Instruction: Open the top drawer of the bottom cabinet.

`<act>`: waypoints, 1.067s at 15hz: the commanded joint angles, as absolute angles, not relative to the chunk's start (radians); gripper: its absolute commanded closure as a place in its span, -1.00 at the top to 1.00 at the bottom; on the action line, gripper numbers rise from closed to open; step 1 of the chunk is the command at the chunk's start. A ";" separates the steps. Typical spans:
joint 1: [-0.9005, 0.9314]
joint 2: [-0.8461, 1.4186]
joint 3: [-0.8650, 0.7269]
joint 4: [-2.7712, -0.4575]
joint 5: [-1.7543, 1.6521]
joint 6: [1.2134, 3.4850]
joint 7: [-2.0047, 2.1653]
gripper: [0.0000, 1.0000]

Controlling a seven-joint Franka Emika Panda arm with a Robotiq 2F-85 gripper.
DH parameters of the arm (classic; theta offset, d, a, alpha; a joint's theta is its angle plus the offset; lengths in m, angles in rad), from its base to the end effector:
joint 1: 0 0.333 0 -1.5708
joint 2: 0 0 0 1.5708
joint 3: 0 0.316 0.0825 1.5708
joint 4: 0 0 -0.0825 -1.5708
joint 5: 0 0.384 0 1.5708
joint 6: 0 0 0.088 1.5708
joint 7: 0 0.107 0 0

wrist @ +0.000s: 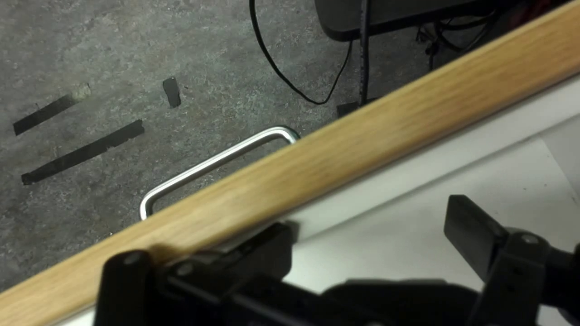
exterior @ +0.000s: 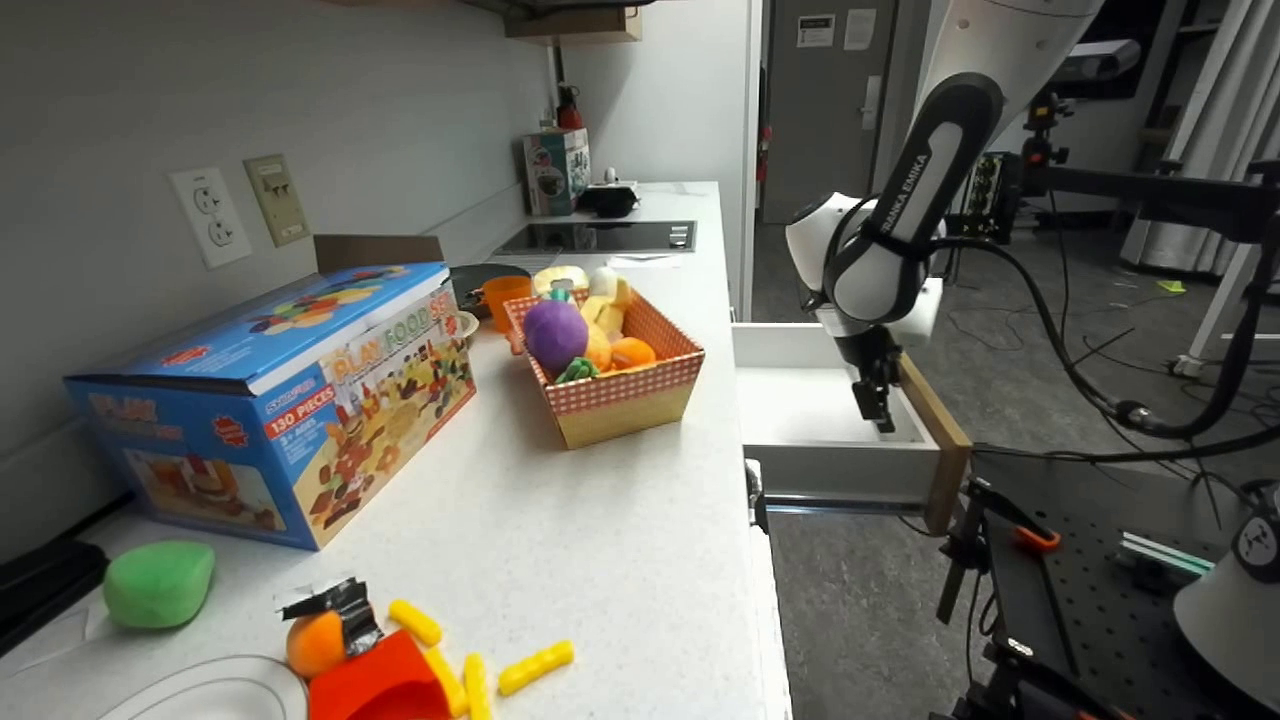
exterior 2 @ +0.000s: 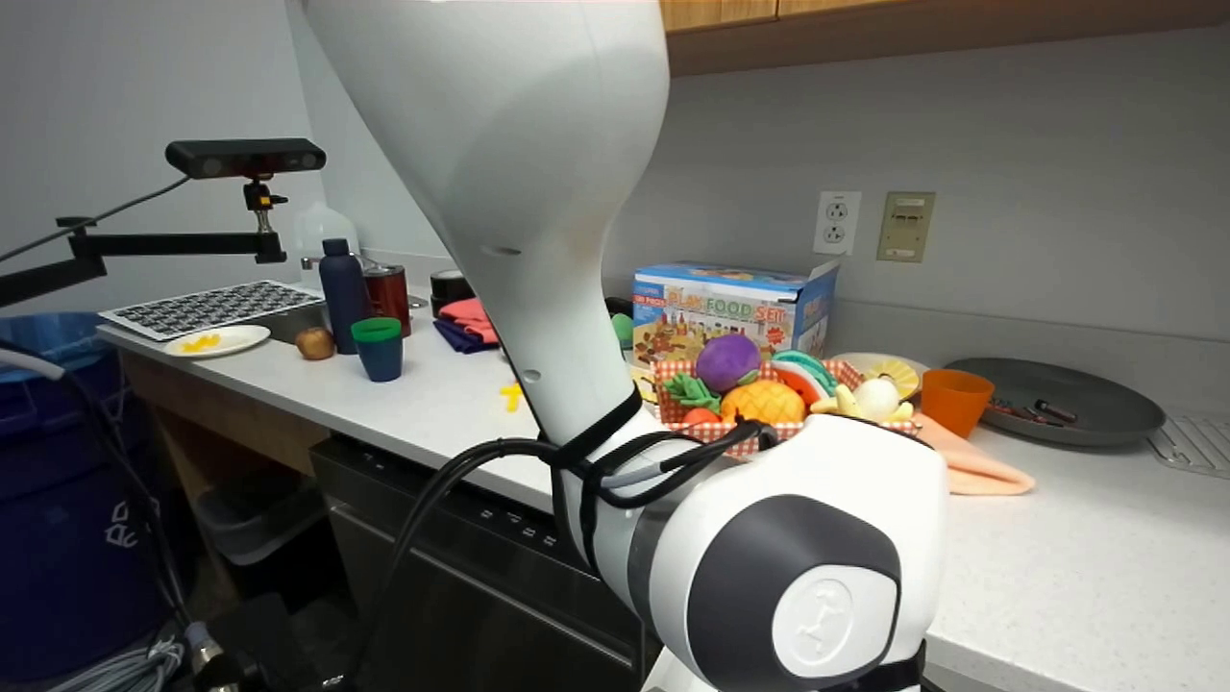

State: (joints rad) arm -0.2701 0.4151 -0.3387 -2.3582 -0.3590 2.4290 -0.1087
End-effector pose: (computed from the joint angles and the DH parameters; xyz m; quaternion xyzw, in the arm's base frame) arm 0.3771 -0.2805 0.1418 0.9689 -0.0885 -0.2119 0.0922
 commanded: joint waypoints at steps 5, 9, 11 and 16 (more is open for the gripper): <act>-0.259 0.336 -0.356 -2.405 -0.399 2.453 -0.087 1.00; -0.247 0.221 -0.368 -2.468 -0.454 2.535 -0.064 1.00; -0.245 0.150 -0.372 -2.510 -0.497 2.591 -0.051 1.00; -0.264 -0.076 -0.354 -2.634 -0.600 2.708 -0.008 1.00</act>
State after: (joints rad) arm -0.2640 0.0881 -0.3521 -2.5320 -0.5398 2.6540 -0.0414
